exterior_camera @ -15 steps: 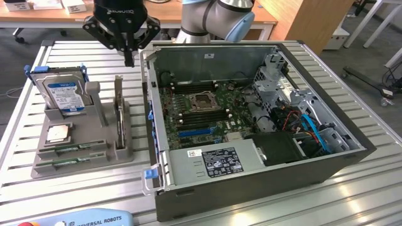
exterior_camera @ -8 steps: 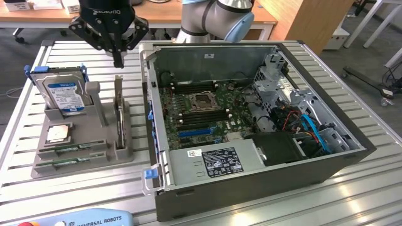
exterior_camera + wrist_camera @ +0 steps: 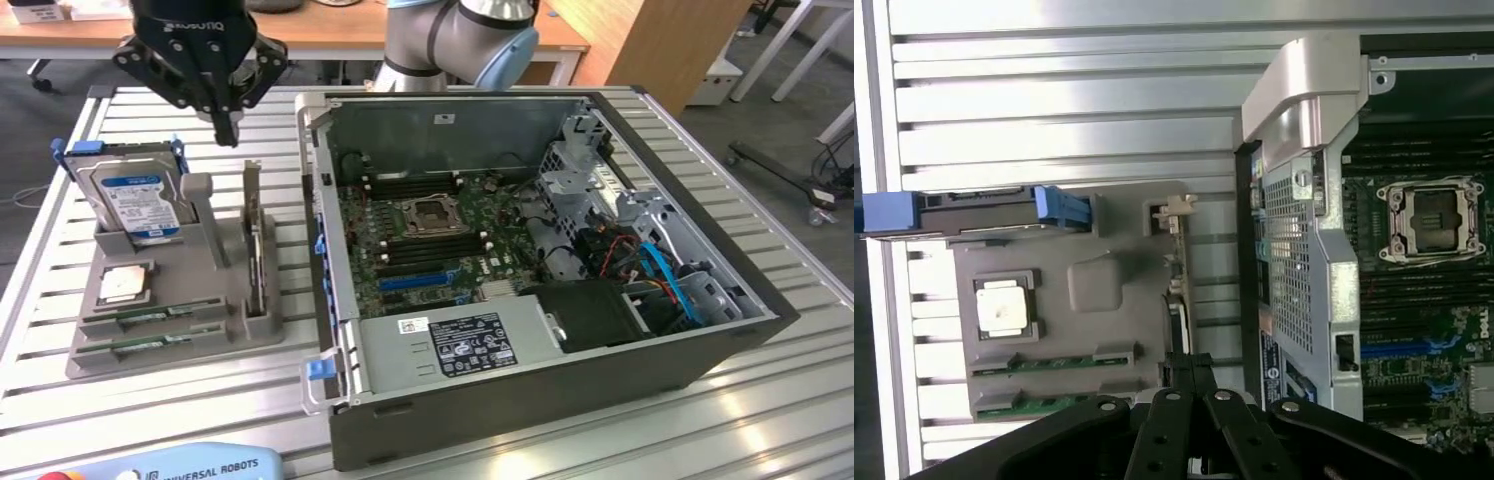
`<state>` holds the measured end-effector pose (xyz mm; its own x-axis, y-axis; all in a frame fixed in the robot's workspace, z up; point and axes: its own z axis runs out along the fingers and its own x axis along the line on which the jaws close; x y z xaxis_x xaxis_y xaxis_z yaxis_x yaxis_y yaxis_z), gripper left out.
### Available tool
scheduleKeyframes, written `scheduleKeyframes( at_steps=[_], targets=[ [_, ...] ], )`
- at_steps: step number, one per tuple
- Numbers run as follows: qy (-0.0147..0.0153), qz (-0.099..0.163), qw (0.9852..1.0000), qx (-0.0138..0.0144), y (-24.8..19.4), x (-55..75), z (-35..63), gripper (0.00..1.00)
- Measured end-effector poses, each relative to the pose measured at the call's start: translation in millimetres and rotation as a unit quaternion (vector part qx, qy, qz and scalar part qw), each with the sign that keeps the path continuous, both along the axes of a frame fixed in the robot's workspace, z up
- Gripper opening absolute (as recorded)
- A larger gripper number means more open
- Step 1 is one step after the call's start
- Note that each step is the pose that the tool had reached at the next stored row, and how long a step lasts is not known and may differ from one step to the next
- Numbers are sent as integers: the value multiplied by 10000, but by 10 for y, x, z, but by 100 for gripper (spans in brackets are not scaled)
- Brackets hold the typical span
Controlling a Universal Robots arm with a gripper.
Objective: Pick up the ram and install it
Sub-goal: 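Reach for the ram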
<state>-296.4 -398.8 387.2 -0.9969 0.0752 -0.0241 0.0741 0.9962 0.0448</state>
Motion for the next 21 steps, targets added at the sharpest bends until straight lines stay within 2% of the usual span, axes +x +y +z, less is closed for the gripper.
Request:
scheduleKeyframes(
  at_steps=[12,21],
  targets=[
    [0,-1,10000,0,0,-318,-17,10],
    [0,0,10000,0,0,-501,-28,10]
  ],
)
